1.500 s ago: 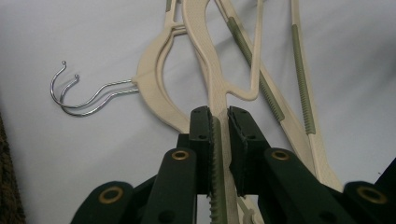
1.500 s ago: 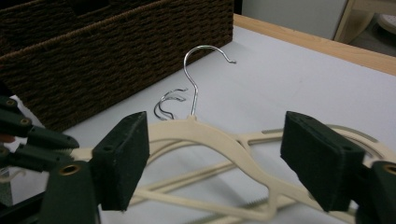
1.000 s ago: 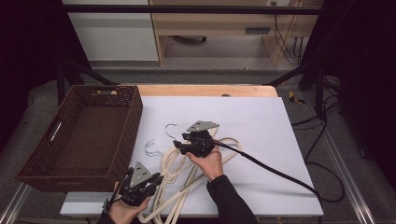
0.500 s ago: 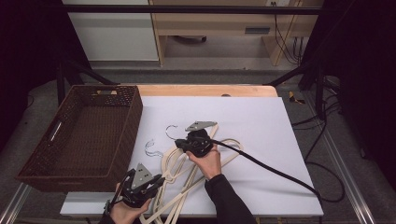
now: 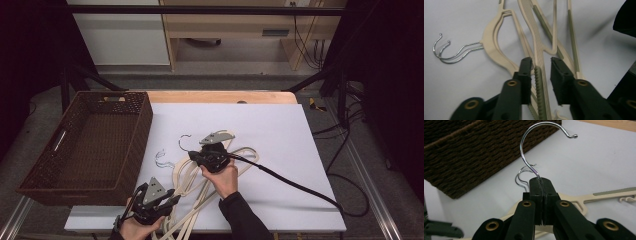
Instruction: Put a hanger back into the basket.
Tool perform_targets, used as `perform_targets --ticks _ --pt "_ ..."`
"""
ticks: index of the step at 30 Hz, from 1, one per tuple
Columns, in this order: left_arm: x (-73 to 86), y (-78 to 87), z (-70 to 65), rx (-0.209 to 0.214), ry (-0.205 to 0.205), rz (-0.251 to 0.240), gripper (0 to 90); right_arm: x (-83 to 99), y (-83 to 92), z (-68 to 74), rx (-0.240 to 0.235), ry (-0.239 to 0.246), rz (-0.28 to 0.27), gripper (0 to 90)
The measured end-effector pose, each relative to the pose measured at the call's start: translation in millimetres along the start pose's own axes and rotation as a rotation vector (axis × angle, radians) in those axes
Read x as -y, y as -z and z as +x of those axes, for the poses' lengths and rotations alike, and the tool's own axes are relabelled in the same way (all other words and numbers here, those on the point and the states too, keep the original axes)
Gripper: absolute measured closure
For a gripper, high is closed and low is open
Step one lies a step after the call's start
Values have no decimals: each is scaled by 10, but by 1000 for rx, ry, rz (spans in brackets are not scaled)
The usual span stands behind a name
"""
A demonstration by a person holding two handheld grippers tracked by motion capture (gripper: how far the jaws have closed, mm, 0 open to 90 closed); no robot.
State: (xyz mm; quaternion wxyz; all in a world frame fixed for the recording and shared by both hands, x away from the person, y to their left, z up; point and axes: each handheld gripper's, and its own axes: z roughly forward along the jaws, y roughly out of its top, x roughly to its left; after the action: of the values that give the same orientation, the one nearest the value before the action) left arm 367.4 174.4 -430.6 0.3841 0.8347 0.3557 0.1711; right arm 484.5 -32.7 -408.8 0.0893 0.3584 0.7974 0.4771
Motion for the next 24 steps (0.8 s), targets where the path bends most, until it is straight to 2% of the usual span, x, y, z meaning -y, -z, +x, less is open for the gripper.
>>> perform_targets --ticks 2,3,4,6,7,9,10,12,13,14,15,17,18,20,22,24 --pt "-43 11 17 28 21 -19 525 5 45 39 -6 22 -20 894" --pt "-68 13 27 45 34 -26 525 5 45 39 -6 22 -20 894" --pt "-123 28 57 83 41 -35 477 0 77 58 -7 35 -28 893" --pt "-239 41 128 101 47 -53 461 -2 89 63 -9 41 -32 893" --pt "-304 36 169 110 35 -63 445 -3 110 70 -9 57 -37 893" --pt "-411 3 211 118 32 -56 443 0 147 89 -14 72 -47 893" --pt "-496 -59 250 121 9 -48 444 2 161 92 -16 81 -51 893" --pt "-575 -161 258 160 18 -13 451 8 209 107 -20 87 -62 893" --pt "-589 -184 257 171 19 -3 465 10 229 109 -26 89 -66 893" --pt "-614 -251 252 174 22 14 518 15 258 110 -27 94 -73 893" --pt "-623 -292 244 177 28 22 518 15 258 110 -27 94 -73 893" --pt "-631 -388 242 188 44 38 584 21 287 108 -30 103 -79 892" --pt "-627 -428 247 208 60 39 621 24 298 108 -32 105 -81 893" --pt "-620 -443 242 248 89 27 690 32 325 108 -33 114 -84 891" --pt "-616 -431 215 246 93 14 775 36 342 103 -27 115 -82 889" --pt "-606 -409 199 237 95 -3 790 29 366 110 -30 119 -81 886"
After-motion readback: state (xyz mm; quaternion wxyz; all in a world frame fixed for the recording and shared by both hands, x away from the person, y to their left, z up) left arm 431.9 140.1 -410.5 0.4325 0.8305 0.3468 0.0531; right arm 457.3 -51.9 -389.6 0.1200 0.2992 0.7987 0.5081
